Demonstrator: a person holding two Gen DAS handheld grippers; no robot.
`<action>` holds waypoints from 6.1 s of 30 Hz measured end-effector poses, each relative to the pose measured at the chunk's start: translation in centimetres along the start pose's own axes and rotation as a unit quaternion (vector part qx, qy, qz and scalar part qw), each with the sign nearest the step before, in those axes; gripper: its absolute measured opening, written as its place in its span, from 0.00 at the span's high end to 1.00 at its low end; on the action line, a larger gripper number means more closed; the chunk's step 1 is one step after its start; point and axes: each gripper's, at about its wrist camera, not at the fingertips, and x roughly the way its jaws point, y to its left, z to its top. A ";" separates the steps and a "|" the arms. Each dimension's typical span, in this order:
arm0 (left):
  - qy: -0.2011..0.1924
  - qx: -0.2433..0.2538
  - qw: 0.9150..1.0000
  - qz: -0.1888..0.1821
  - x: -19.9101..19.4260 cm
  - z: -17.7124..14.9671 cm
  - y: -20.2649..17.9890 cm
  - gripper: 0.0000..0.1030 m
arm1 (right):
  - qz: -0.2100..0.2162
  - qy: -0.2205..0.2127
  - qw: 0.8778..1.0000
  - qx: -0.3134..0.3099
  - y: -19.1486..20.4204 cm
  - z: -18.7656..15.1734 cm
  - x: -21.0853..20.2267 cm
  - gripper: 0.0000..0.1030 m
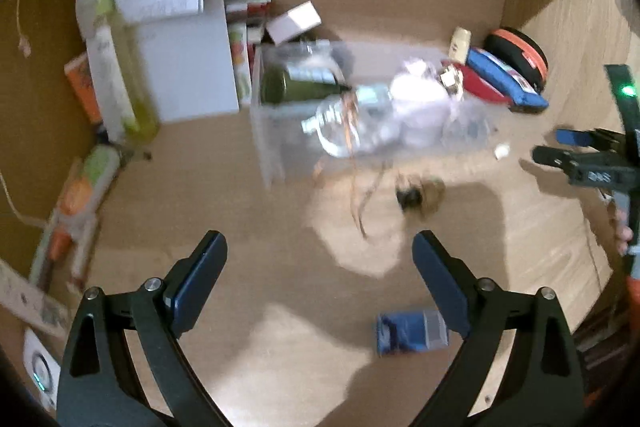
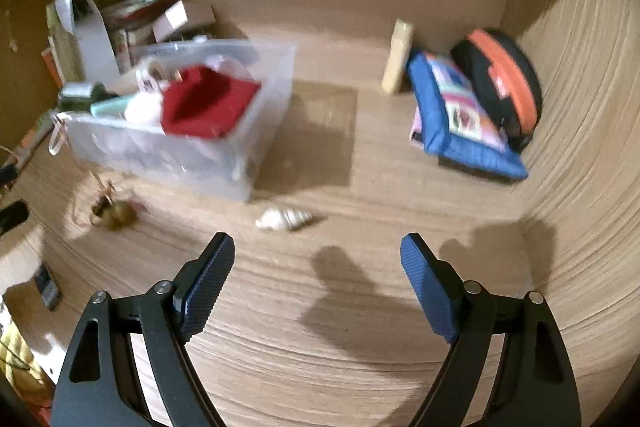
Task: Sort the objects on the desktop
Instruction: 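Grasp the blue card with the left tool while the right tool grasps the white seashell, then carry the blue card and seashell into the clear box and open both tools, then grasp the black hair tie with the left tool while the right tool grasps the green bead string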
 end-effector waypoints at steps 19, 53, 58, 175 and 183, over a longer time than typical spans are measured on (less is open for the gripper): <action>0.038 0.004 0.999 -0.023 0.7 -4.9 -3.7 0.08 | 0.034 0.044 0.998 -0.020 2.3 0.8 4.6 0.22; -0.051 -0.017 0.998 -0.017 -1.1 -0.4 -2.1 0.55 | 0.070 -0.025 0.995 -0.069 5.4 1.7 -0.7 0.63; -0.087 -0.009 0.996 -0.020 -1.7 2.4 -2.0 0.55 | 0.072 -0.056 0.993 -0.074 5.7 2.6 -2.6 0.63; 0.054 0.064 0.995 -0.048 6.5 2.6 -4.3 0.26 | 0.122 -0.092 0.988 -0.010 2.6 4.4 -6.4 0.62; 0.074 0.065 0.993 -0.063 8.7 3.6 -6.4 0.67 | 0.141 -0.080 0.987 -0.009 2.5 3.5 -5.4 0.62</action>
